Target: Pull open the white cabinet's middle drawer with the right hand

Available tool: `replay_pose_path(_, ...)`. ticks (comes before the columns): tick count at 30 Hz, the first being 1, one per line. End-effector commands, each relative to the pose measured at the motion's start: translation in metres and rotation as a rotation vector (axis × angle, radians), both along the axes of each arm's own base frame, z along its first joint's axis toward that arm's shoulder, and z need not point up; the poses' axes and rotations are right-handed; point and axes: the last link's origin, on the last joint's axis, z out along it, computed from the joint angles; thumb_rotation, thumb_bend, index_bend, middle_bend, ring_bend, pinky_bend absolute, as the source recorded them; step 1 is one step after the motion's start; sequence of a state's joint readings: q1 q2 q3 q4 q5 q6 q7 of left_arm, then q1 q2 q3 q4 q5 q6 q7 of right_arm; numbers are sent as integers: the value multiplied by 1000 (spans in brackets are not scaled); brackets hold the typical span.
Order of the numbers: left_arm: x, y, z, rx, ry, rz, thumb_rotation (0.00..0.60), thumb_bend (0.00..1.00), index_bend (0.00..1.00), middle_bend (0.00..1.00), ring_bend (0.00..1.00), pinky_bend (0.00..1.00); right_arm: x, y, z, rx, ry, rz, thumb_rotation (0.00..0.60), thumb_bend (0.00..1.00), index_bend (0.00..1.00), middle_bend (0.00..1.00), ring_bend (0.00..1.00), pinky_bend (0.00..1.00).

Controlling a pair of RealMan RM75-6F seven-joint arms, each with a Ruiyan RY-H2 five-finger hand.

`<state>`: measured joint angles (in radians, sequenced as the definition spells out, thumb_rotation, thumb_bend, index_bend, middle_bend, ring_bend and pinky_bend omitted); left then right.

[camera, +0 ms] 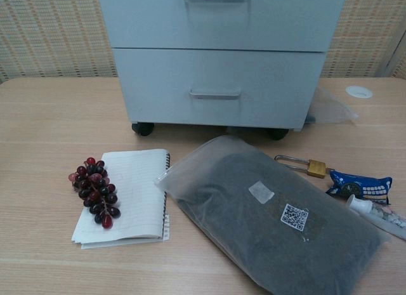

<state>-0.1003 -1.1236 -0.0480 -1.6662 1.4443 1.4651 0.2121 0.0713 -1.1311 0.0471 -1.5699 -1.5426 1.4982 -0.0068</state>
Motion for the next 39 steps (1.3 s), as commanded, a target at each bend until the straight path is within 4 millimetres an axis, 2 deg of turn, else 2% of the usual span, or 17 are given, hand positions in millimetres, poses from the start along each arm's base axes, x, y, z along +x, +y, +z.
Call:
replay_pose_path(1,0,0,0,0,-2,-3,600,290,3,0,13,129,1,0,0,2,-2,2,600,117,161,381,268,294)
replay_pose_path(8,0,-1,1,7,-3,-8,600,290,3,0,13,129,5,0,2,5,-2,26,600,117,161,389,292,295)
replay_pose_path(15,2,-2,2,7,-1,-18,600,290,3,0,13,129,15,-5,1,26,3,66,600,117,161,414,334,336)
replay_pose_path(18,2,-2,3,4,2,-18,600,290,3,0,14,129,22,-10,0,35,6,96,600,117,161,448,390,385)
replay_pose_path(25,5,2,5,4,8,-33,600,290,2,0,14,129,55,-33,-9,99,61,224,600,118,161,586,570,502)
replay_pose_path(32,7,3,6,-6,12,-37,600,290,3,0,14,129,98,-60,-23,136,89,333,600,229,161,707,730,628)
replay_pose_path(37,8,2,6,-7,16,-38,600,290,3,0,14,129,128,-81,-34,148,121,404,600,321,124,773,813,798)
replay_pose_path(39,8,3,6,-9,17,-37,600,290,3,0,14,129,138,-87,-39,153,126,425,600,350,109,788,832,831)
